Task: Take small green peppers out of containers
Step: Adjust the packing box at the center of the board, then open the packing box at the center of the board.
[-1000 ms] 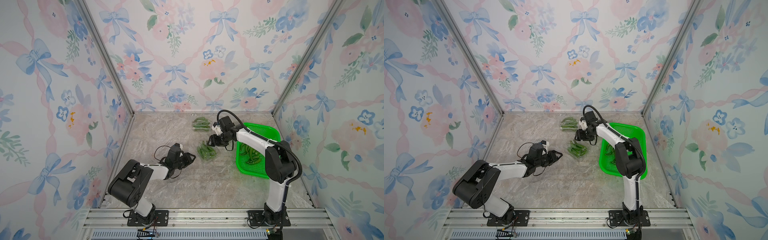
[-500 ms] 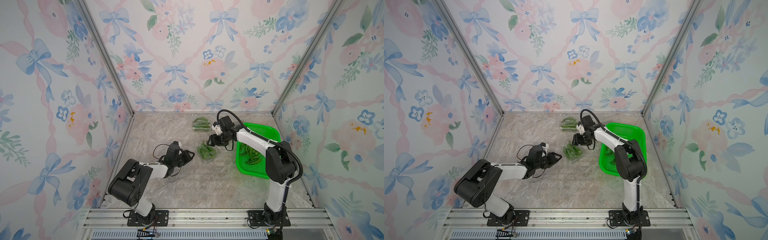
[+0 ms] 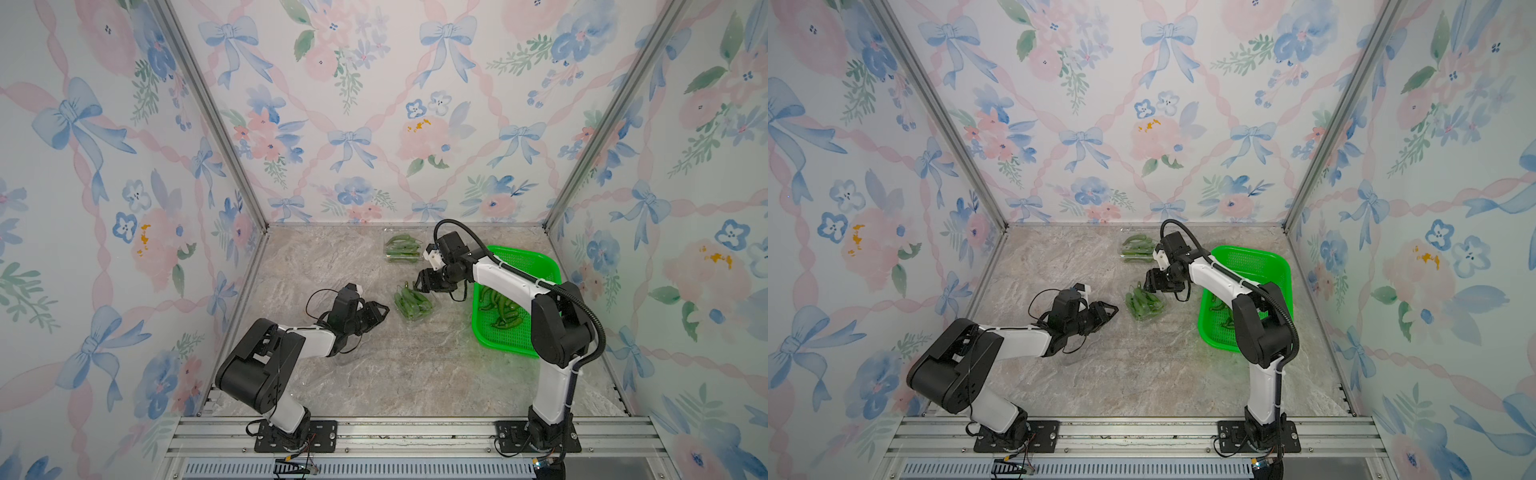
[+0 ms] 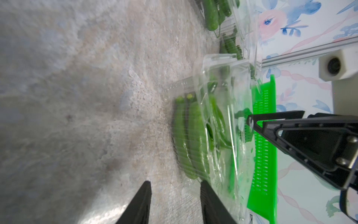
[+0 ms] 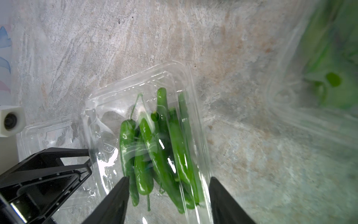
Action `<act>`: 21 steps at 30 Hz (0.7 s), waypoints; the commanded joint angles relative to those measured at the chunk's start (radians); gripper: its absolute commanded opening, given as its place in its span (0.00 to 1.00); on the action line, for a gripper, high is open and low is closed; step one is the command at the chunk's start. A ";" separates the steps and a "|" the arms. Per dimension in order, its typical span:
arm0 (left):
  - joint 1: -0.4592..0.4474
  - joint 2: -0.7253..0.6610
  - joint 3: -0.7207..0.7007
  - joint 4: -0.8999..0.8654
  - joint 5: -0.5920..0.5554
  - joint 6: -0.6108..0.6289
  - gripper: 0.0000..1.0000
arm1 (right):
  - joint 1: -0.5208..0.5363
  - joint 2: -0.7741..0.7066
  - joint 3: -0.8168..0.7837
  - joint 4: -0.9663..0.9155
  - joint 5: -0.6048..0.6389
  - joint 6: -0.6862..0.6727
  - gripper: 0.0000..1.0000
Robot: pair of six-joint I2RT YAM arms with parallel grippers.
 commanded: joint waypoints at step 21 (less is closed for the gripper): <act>0.028 0.077 0.071 0.024 0.009 0.020 0.44 | 0.003 0.035 0.054 0.035 -0.024 0.034 0.66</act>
